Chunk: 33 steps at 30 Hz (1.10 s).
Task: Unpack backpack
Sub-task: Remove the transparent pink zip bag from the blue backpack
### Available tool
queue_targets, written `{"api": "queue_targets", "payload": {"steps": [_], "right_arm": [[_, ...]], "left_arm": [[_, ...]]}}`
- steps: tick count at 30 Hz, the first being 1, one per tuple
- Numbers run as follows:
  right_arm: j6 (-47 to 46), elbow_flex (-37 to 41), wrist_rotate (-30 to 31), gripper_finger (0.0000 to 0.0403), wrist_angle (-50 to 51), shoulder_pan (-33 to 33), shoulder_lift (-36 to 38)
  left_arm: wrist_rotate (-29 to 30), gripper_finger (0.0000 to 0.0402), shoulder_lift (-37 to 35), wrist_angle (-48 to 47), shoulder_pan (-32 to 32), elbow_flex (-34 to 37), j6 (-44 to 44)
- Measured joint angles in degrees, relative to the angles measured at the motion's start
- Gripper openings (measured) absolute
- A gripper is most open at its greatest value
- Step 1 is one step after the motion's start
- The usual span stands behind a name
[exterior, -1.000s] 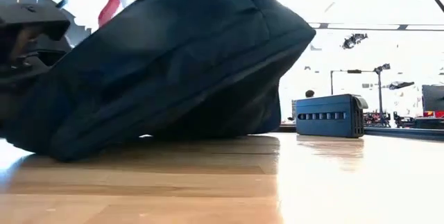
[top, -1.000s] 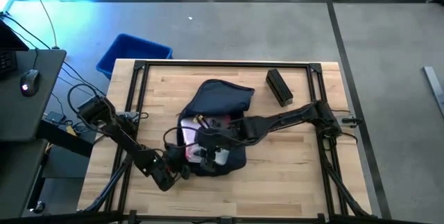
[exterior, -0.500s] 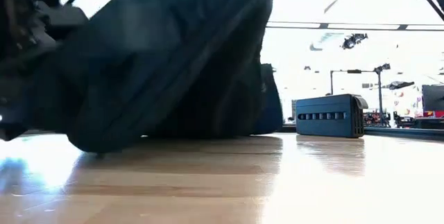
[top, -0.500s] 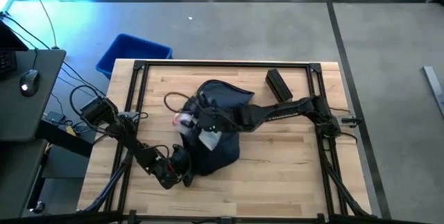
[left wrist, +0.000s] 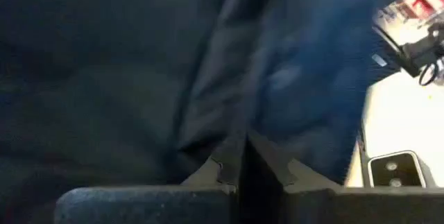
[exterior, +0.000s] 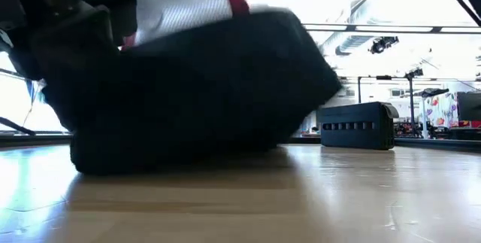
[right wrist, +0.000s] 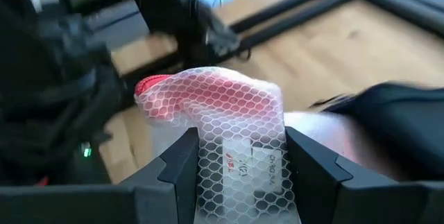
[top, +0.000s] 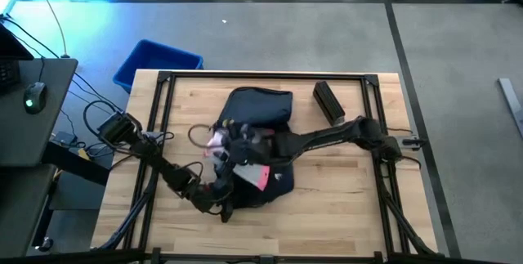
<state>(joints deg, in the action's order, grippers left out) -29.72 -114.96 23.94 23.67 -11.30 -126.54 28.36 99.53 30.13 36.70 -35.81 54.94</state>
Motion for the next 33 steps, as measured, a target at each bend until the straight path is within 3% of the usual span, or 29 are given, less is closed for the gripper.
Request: {"api": "queue_targets", "payload": {"steps": [6,12,18,22,27,33], "right_arm": [[-0.5,0.0,0.4,0.0149,-0.5,-0.1,-2.6],[7.1,-5.9,1.1,0.0149,5.3,1.5,0.2],[13.8,-20.2,-0.5,0.0149,26.1,1.2,0.9],[12.7,-16.5,-2.7,0.0149,32.6,0.2,8.1],[9.3,-16.8,0.3,0.0149,46.2,-1.8,14.9],[3.2,-16.7,0.1,0.0149,61.4,-4.3,19.6]], "left_arm": [[-0.7,0.0,0.0,-2.9,-0.5,0.0,1.6],[2.2,0.0,-0.2,-21.5,-0.7,-0.2,15.0],[5.0,0.0,-1.0,-41.7,-0.8,-0.6,34.6],[6.7,0.0,-2.3,-48.6,0.6,-0.6,40.4],[7.0,0.0,-4.5,-56.9,1.4,-0.2,45.0],[3.4,0.0,-7.9,-71.6,2.1,0.1,50.9]]}}
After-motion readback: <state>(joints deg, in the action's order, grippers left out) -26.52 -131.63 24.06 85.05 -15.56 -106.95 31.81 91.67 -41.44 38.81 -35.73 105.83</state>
